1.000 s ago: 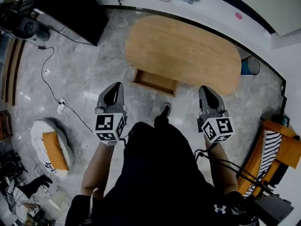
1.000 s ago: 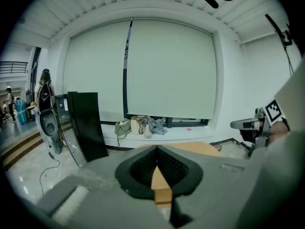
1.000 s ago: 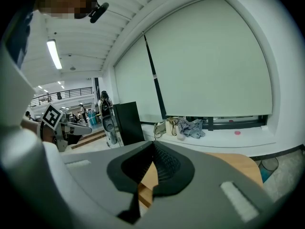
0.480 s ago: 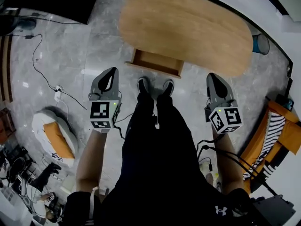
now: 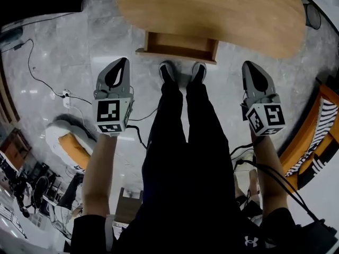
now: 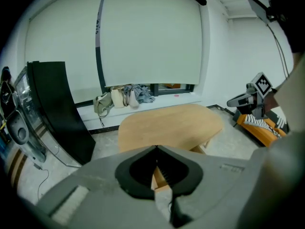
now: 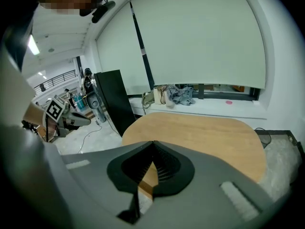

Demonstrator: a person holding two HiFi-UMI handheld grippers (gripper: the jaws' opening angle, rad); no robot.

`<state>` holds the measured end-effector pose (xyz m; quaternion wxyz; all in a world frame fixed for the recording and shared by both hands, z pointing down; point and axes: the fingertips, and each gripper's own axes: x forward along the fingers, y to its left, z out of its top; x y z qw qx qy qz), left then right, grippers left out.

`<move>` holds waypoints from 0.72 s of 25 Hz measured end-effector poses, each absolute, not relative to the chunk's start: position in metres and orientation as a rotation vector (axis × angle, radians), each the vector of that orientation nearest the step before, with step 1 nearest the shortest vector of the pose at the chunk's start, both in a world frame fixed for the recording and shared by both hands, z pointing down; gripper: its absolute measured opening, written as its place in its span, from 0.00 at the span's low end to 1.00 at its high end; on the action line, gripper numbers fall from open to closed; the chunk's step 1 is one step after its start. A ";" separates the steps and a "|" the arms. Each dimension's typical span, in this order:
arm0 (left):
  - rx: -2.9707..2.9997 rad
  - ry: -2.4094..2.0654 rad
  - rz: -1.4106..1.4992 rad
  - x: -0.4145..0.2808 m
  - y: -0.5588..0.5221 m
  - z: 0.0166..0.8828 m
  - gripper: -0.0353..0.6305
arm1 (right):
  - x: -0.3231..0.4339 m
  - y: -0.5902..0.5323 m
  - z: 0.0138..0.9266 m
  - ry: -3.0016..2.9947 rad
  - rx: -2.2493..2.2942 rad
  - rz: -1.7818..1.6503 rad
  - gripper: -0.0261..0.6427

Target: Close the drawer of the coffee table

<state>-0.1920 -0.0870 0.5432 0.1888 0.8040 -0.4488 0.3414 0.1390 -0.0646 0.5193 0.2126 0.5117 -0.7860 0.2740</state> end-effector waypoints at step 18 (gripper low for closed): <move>2.181 -0.990 1.122 -0.197 -0.051 0.738 0.23 | 0.137 -0.033 0.711 -2.068 1.265 0.835 0.04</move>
